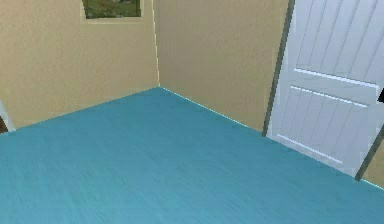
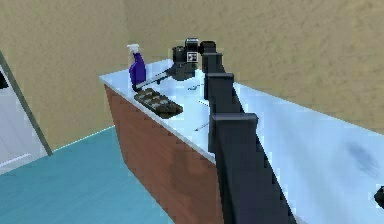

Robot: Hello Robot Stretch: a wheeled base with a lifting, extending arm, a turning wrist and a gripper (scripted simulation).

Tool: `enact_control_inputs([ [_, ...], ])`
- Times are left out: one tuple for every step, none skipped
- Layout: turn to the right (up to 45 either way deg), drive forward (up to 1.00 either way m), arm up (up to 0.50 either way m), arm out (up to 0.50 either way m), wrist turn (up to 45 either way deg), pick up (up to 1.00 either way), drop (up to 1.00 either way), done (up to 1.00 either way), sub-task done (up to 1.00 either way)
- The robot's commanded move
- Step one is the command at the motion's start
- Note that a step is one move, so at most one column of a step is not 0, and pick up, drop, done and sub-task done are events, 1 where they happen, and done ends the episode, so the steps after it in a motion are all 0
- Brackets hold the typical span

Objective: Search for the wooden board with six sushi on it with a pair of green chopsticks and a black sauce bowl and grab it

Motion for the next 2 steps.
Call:
enact_control_inputs([
  [0.0, 0.00, 0.00, 0.00, 18.0, 0.00, 0.00, 0.00, 0.00],
  [0.0, 0.00, -0.14, 0.00, 0.0, 0.00, 0.00, 0.00, 0.00],
])
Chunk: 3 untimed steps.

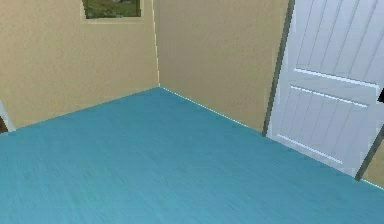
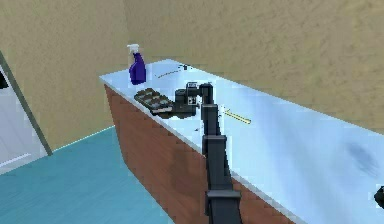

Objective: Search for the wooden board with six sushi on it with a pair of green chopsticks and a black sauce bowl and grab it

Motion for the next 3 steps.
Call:
enact_control_inputs([
  [0.0, 0.00, 0.00, 0.00, 0.0, 1.00, 0.00, 0.00, 0.00],
  [0.0, 0.00, 0.10, 0.00, 0.0, 0.00, 0.00, 0.00, 0.00],
  [0.0, 0.00, 0.00, 0.00, 0.0, 0.00, 0.00, 1.00, 0.00],
])
